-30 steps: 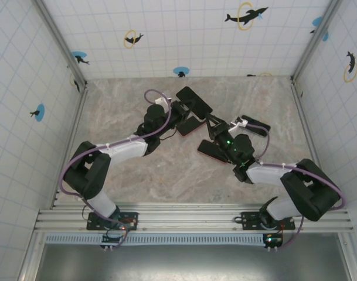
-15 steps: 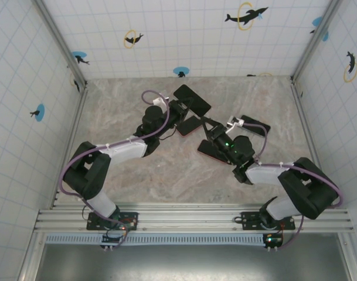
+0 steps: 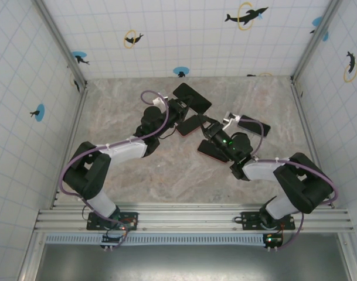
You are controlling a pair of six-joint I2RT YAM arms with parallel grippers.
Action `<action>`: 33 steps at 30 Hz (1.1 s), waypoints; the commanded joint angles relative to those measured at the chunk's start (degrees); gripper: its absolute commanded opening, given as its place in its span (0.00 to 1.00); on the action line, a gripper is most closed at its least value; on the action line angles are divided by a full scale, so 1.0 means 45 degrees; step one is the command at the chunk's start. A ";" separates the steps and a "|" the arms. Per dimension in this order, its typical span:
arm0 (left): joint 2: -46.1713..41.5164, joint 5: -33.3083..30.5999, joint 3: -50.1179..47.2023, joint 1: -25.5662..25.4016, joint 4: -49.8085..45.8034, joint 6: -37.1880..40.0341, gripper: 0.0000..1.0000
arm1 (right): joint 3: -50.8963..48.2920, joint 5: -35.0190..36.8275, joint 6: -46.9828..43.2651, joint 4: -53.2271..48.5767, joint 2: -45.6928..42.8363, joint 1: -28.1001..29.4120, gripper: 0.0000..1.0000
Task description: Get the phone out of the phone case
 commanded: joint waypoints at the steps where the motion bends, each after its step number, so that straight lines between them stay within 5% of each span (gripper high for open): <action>1: -0.0857 0.0580 0.0004 -0.0111 0.1431 -0.0393 0.00 | 0.0219 -0.0130 -0.0540 0.0279 0.0254 -0.0249 0.05; 22: -0.1734 0.2348 0.0308 -0.0169 0.2447 -0.1908 0.00 | 0.0082 -0.1589 -0.5689 -0.3500 -0.1020 -0.1613 0.00; 33: -0.1325 0.2979 0.0742 -0.0367 0.2810 -0.2100 0.00 | 0.0551 -0.2369 -0.6223 -0.3946 -0.0874 -0.2385 0.00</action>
